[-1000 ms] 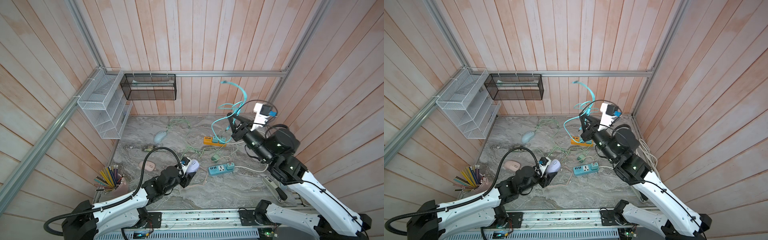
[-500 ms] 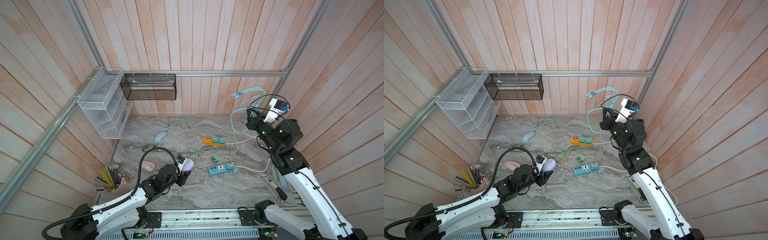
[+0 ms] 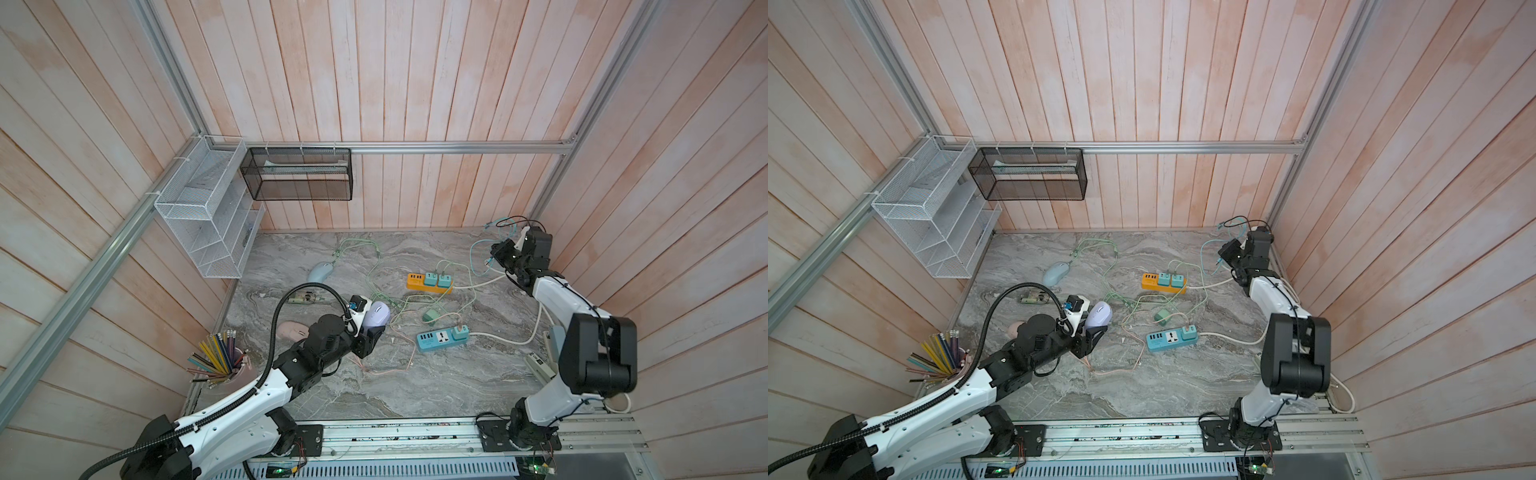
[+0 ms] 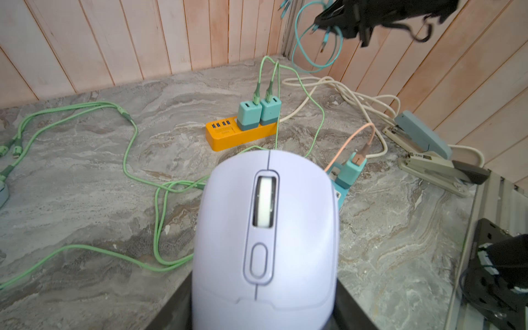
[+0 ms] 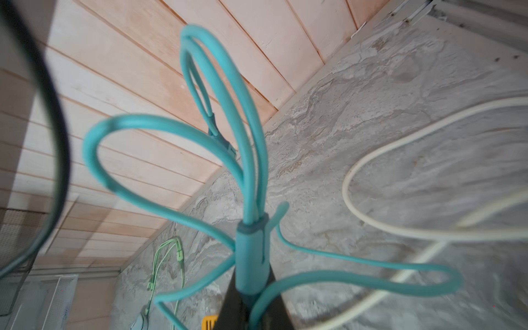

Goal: Unplug the wireless mouse
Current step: Place the power cord at the center of the board.

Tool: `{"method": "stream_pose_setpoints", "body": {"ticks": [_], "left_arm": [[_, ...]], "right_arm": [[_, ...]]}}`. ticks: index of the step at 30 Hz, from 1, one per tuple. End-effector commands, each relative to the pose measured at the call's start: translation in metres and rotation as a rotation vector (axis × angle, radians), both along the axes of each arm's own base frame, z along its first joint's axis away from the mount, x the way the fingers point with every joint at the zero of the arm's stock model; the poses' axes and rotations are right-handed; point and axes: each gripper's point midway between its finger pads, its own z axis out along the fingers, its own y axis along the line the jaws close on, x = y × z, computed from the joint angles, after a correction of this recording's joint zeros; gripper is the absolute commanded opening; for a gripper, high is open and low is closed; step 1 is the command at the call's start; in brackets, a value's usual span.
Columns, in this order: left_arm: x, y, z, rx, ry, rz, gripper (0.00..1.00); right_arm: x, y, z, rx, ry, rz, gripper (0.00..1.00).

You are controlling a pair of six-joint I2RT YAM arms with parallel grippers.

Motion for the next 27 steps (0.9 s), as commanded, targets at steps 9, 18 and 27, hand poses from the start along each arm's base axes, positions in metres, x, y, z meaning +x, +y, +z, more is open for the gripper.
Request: {"method": "stream_pose_setpoints", "body": {"ticks": [9,18,27], "left_arm": [[-0.002,0.007,0.025,-0.078,-0.041,-0.022,0.29],[-0.001,0.005,0.02,-0.08,-0.03,-0.029,0.29],[-0.003,0.009,0.023,-0.079,-0.036,-0.021,0.3]], "right_arm": [[0.108,0.043,-0.024,0.057,0.009,0.156,0.0],[0.097,0.047,-0.049,-0.008,0.077,0.124,0.04],[0.073,0.037,-0.042,-0.071,0.057,0.063,0.37]]}}
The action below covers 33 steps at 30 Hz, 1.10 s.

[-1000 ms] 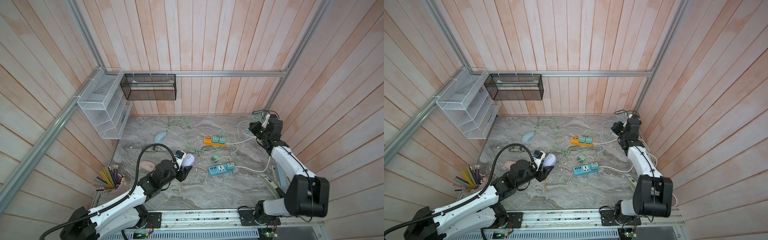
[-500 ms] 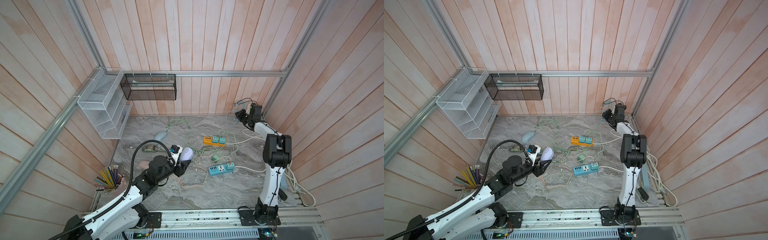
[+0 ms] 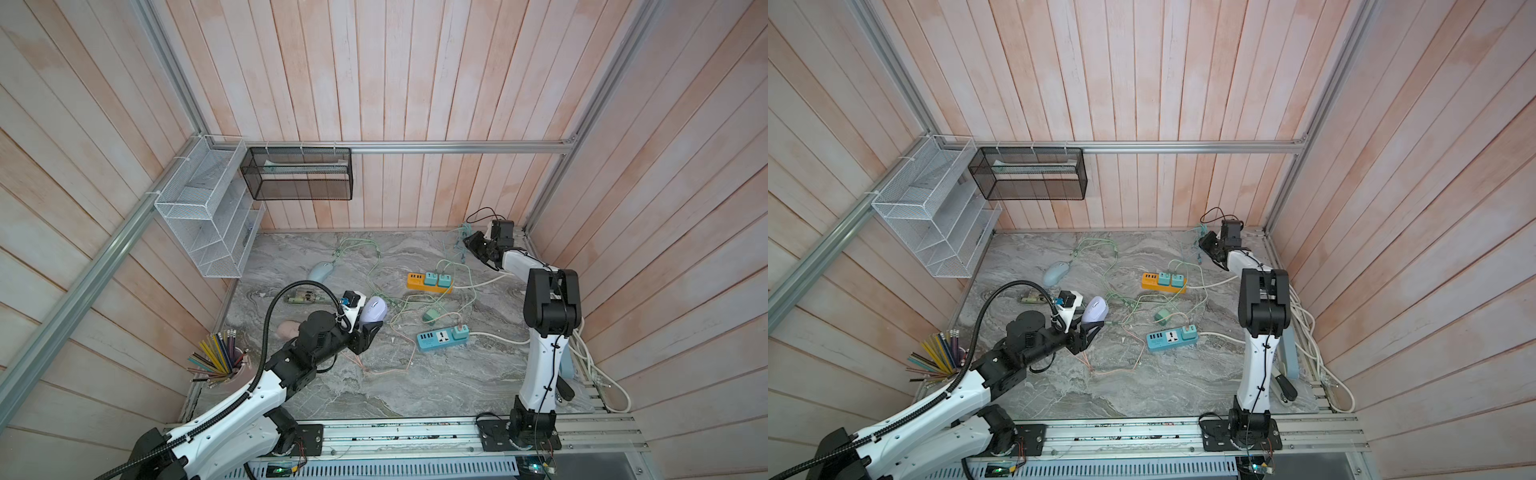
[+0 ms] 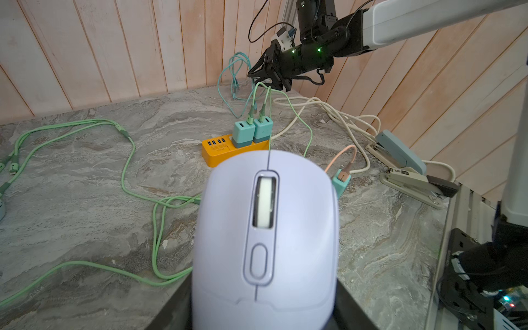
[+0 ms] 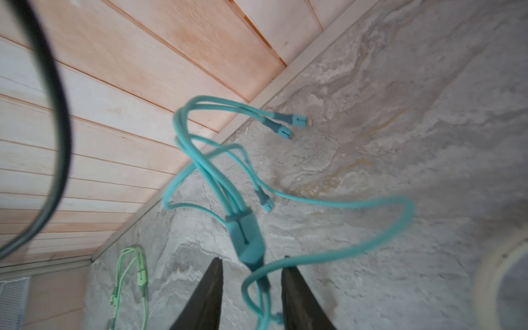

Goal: Unplug the wireless mouse
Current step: Place the power cord at the center of the board.

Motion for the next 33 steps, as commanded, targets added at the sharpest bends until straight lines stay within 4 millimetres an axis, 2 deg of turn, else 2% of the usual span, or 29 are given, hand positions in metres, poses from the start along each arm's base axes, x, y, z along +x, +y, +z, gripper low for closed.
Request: {"method": "stream_pose_setpoints", "body": {"ticks": [1,6,11,15,19,24,29,33], "left_arm": [[-0.001,0.003,0.008,-0.022,-0.024,0.004,0.3],[-0.002,0.004,0.008,-0.025,-0.022,0.006,0.3],[-0.003,0.004,0.01,-0.032,-0.018,0.003,0.3],[-0.004,0.004,0.012,-0.036,-0.023,0.002,0.3],[-0.003,0.003,0.014,-0.042,-0.023,0.003,0.3],[-0.005,0.005,0.015,-0.046,-0.02,0.002,0.3],[-0.008,0.007,0.013,-0.035,-0.017,0.0,0.3],[-0.01,0.01,0.013,-0.035,-0.022,0.004,0.31]], "right_arm": [[-0.004,-0.009,0.045,-0.058,-0.105,-0.045,0.38],[-0.022,-0.017,0.075,-0.136,-0.169,-0.097,0.5],[-0.039,-0.025,0.103,-0.191,-0.236,-0.133,0.49],[-0.032,-0.024,0.109,-0.231,-0.233,-0.105,0.47],[-0.017,-0.017,0.101,-0.233,-0.201,-0.059,0.5],[0.015,-0.021,0.073,-0.289,-0.147,-0.045,0.64],[0.058,-0.039,0.035,-0.328,-0.042,-0.05,0.65],[0.078,-0.056,0.013,-0.341,-0.002,-0.069,0.64]]}}
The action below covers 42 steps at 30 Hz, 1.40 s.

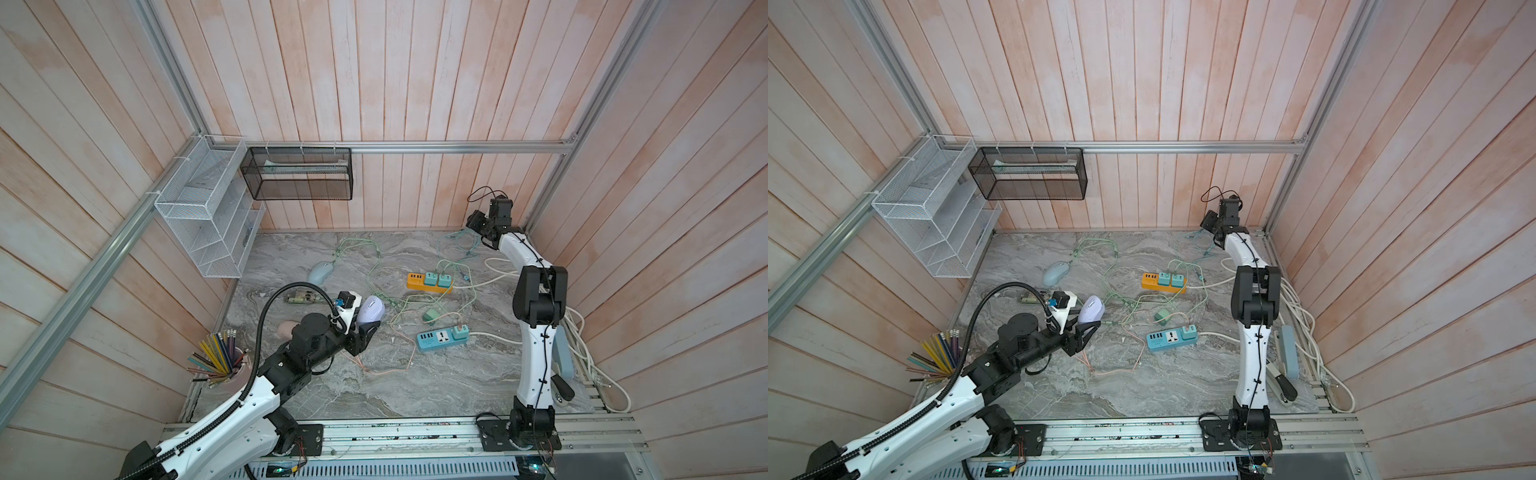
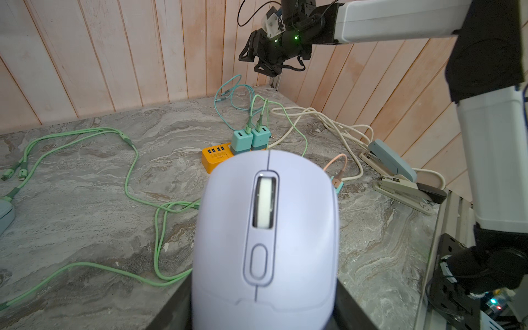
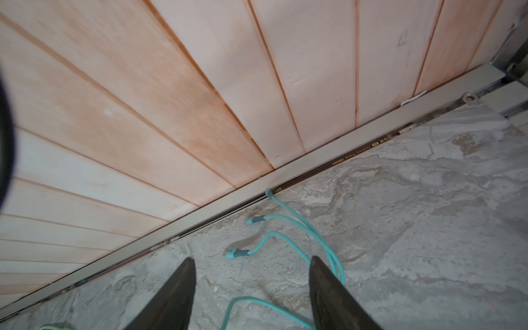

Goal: Unplug the wireless mouse
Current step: Place the power cord at the center of the board.

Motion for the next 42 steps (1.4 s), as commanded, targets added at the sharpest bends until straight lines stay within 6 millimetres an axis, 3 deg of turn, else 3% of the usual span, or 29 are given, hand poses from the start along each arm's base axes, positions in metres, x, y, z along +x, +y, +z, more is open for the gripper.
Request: {"method": "stream_pose_setpoints", "body": {"ticks": [1,11,18,21,25,27,35,39,42], "left_arm": [[-0.002,0.003,-0.002,-0.003,-0.003,0.001,0.31],[0.001,-0.001,-0.003,-0.006,-0.006,-0.012,0.31],[-0.002,0.002,-0.002,-0.009,-0.007,-0.006,0.31],[-0.003,0.005,0.0,-0.012,-0.012,0.001,0.31],[-0.004,0.006,0.002,-0.014,-0.012,0.002,0.31],[-0.004,0.006,0.003,-0.014,-0.013,0.003,0.31],[-0.007,0.006,0.007,-0.035,-0.017,-0.008,0.31],[-0.01,0.006,0.01,-0.049,-0.019,-0.015,0.31],[-0.011,0.006,0.011,-0.053,-0.021,-0.016,0.31]], "right_arm": [[0.0,-0.022,-0.025,-0.04,0.105,-0.025,0.64],[-0.004,-0.023,-0.07,-0.032,0.192,0.021,0.64],[-0.008,-0.012,-0.077,0.027,0.17,0.075,0.5],[-0.01,-0.012,-0.077,0.032,0.166,0.075,0.36],[-0.015,-0.013,-0.066,0.015,0.146,0.083,0.07],[-0.021,-0.012,-0.053,0.009,0.117,0.082,0.0],[-0.067,-0.005,0.014,-0.032,-0.035,0.058,0.0],[-0.097,0.001,0.028,-0.041,-0.071,0.066,0.0],[-0.12,0.006,0.026,-0.035,-0.082,0.075,0.0]]}}
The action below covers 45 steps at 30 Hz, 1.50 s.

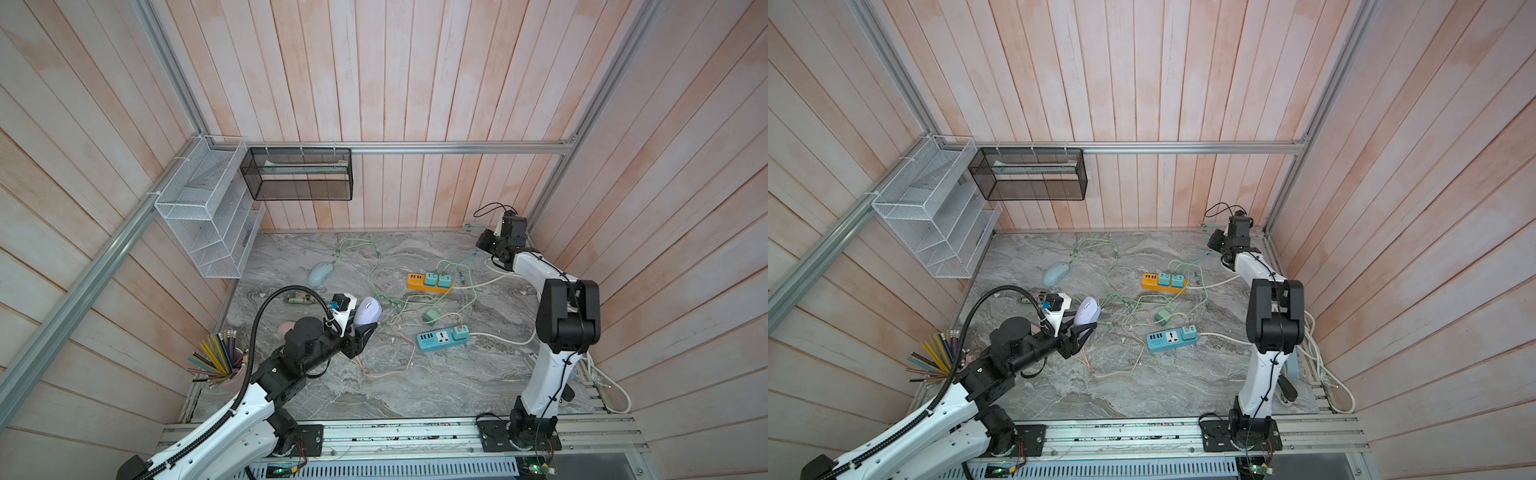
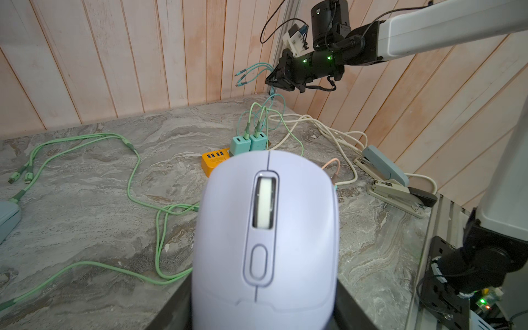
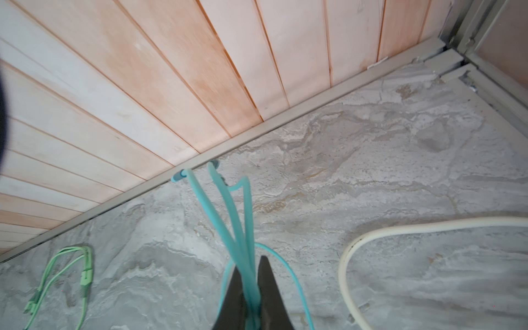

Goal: Unplug the wireless mouse
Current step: Place the power cord at the center of the board, then place the mouse at the center of the board.

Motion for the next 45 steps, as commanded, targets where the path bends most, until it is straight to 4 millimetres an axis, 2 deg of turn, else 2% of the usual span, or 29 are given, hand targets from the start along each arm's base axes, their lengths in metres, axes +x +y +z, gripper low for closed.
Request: {"method": "stream_pose_setpoints", "body": {"ticks": [1,7,9,11,13,15,17,19,21,25,28,31,33,35,37,40,45], "left_arm": [[-0.004,0.0,0.001,-0.024,-0.002,-0.014,0.31],[-0.004,-0.002,0.003,-0.034,-0.001,-0.02,0.31],[-0.004,-0.002,0.004,-0.037,0.001,-0.023,0.31],[-0.005,-0.002,0.004,-0.035,0.003,-0.025,0.31],[-0.005,-0.001,0.005,-0.035,0.003,-0.023,0.31],[-0.005,0.0,0.005,-0.036,0.003,-0.019,0.31],[-0.005,0.0,0.004,-0.035,0.004,-0.014,0.31],[-0.004,0.001,0.002,-0.035,0.01,-0.007,0.38],[-0.001,0.002,-0.001,-0.038,0.024,0.011,0.43],[0.004,0.001,-0.007,-0.047,0.063,0.025,0.45],[0.013,0.006,-0.023,-0.067,0.168,0.046,0.44],[0.022,0.028,-0.055,-0.127,0.399,0.149,0.4],[0.021,0.044,-0.082,-0.15,0.57,0.234,0.3],[0.012,0.059,-0.112,-0.132,0.73,0.341,0.22],[0.0,0.07,-0.132,-0.117,0.841,0.421,0.22],[-0.018,0.083,-0.146,-0.13,0.947,0.522,0.2],[-0.051,0.109,-0.161,-0.143,1.036,0.674,0.24]], "right_arm": [[-0.015,0.002,-0.007,-0.004,-0.031,-0.001,0.0],[-0.038,0.009,-0.053,0.033,0.06,0.024,0.0],[-0.039,0.008,-0.068,0.038,0.098,0.025,0.12],[-0.04,0.007,-0.071,0.042,0.11,0.028,0.25],[-0.043,0.005,-0.066,0.034,0.096,0.019,0.39],[-0.047,0.001,-0.054,0.014,0.076,0.004,0.48],[-0.054,-0.004,-0.043,-0.004,0.06,-0.012,0.49],[-0.066,-0.006,-0.03,-0.013,0.034,-0.021,0.49],[-0.081,-0.006,-0.018,0.0,0.007,-0.029,0.49],[-0.117,0.0,0.001,0.044,-0.045,-0.026,0.49],[-0.146,0.007,0.012,0.042,-0.073,-0.007,0.49],[-0.175,0.019,0.023,0.037,-0.098,0.032,0.49],[-0.192,0.03,0.028,0.033,-0.117,0.058,0.49],[-0.209,0.042,0.031,0.016,-0.122,0.09,0.48],[-0.221,0.051,0.031,-0.001,-0.122,0.112,0.48],[-0.235,0.057,0.028,-0.012,-0.13,0.126,0.49],[-0.25,0.062,0.019,-0.012,-0.122,0.15,0.49]]}}
